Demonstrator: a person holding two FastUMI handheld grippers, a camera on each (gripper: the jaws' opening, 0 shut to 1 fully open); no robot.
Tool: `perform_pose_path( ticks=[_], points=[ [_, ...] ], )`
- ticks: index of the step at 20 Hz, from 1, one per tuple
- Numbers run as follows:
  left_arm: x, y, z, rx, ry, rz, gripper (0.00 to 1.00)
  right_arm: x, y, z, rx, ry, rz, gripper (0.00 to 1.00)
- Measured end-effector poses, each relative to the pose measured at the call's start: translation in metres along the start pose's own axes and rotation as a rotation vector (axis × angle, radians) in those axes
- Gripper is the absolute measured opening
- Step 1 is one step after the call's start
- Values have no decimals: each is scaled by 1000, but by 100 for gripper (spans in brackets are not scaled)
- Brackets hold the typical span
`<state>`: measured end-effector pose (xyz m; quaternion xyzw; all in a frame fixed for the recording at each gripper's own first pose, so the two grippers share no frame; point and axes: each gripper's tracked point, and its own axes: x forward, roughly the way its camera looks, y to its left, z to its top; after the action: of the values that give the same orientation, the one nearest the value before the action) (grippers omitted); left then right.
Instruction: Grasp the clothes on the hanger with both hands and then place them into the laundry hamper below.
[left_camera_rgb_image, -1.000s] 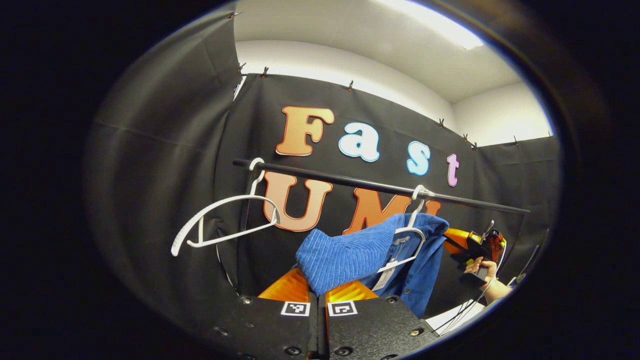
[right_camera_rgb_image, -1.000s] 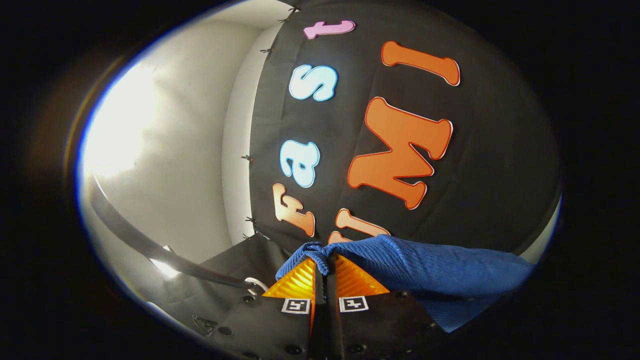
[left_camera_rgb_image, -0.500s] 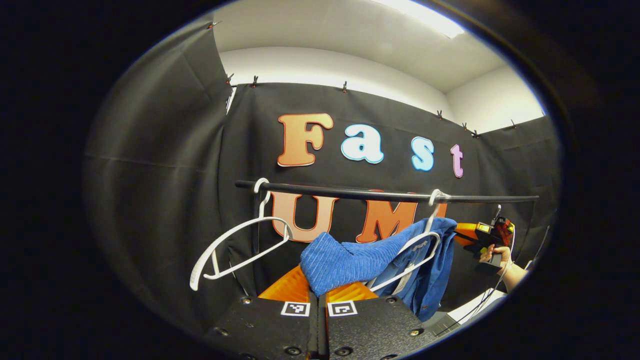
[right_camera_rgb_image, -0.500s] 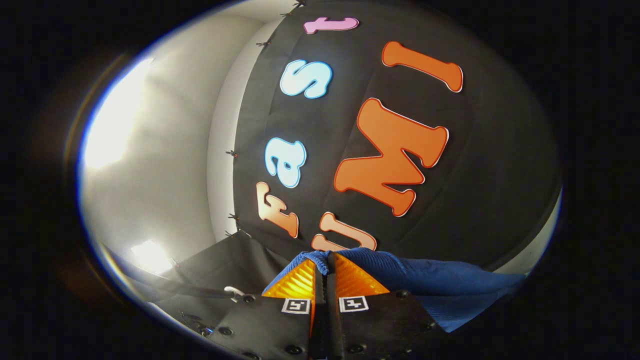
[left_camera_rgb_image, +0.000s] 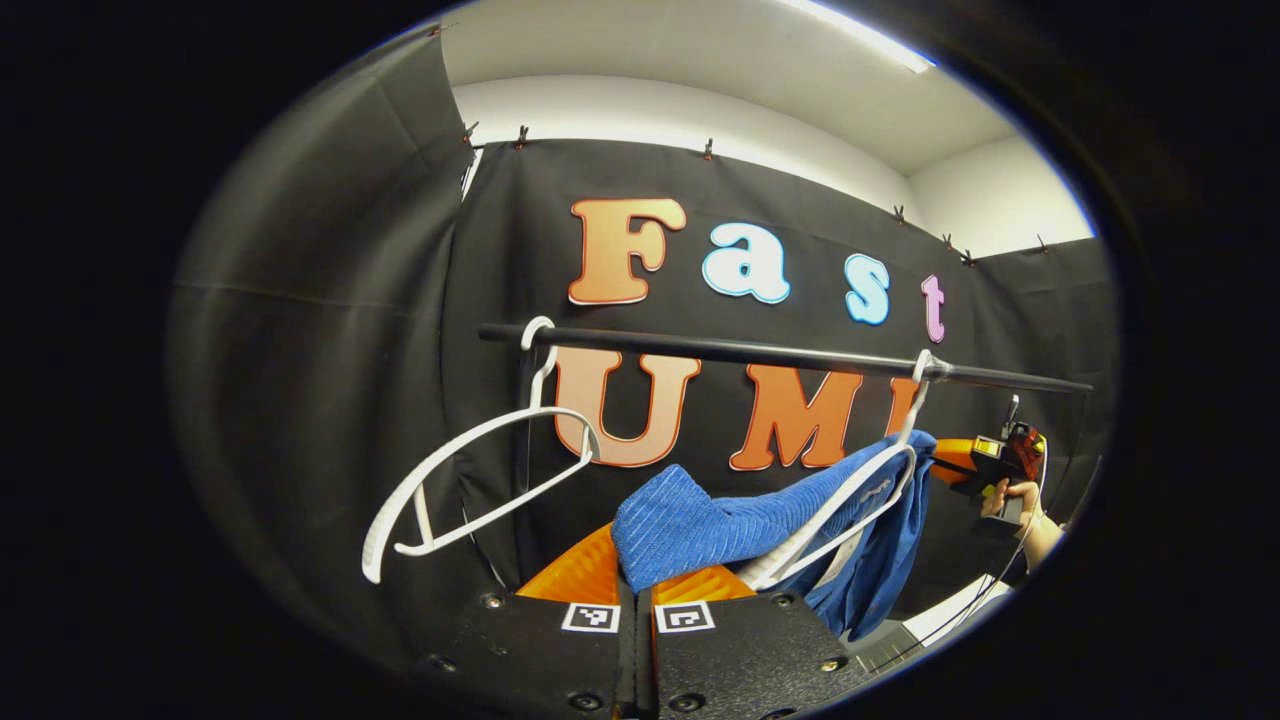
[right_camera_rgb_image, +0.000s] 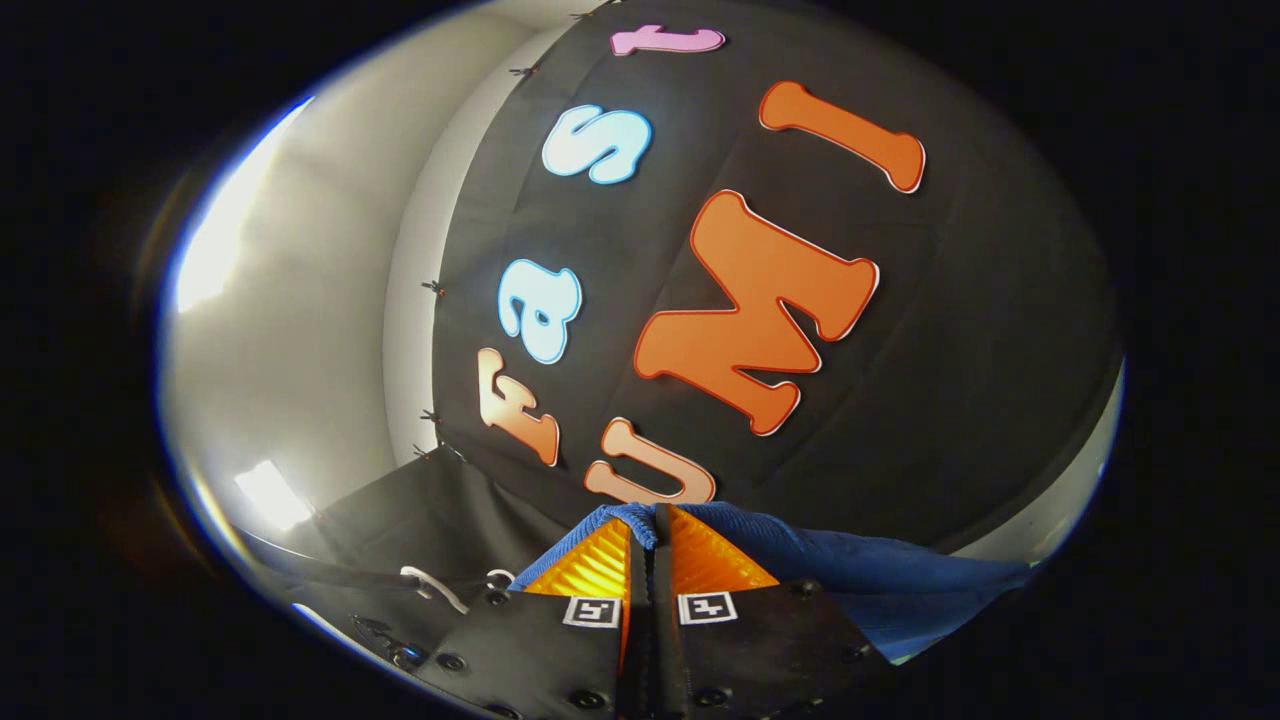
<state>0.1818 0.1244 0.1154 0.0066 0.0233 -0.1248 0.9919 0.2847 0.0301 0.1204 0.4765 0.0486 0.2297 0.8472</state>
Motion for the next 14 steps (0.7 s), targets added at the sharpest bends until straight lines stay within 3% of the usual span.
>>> perform_pose_path(
  ticks=[8, 14],
  points=[
    [8, 9, -42, -13, 74, 13, 0, -2, -48, -27, -19, 36, -124, 8],
    [6, 12, -60, -37, 105, 22, 0, -10, -59, -41, -27, 54, -143, 7]
  ],
)
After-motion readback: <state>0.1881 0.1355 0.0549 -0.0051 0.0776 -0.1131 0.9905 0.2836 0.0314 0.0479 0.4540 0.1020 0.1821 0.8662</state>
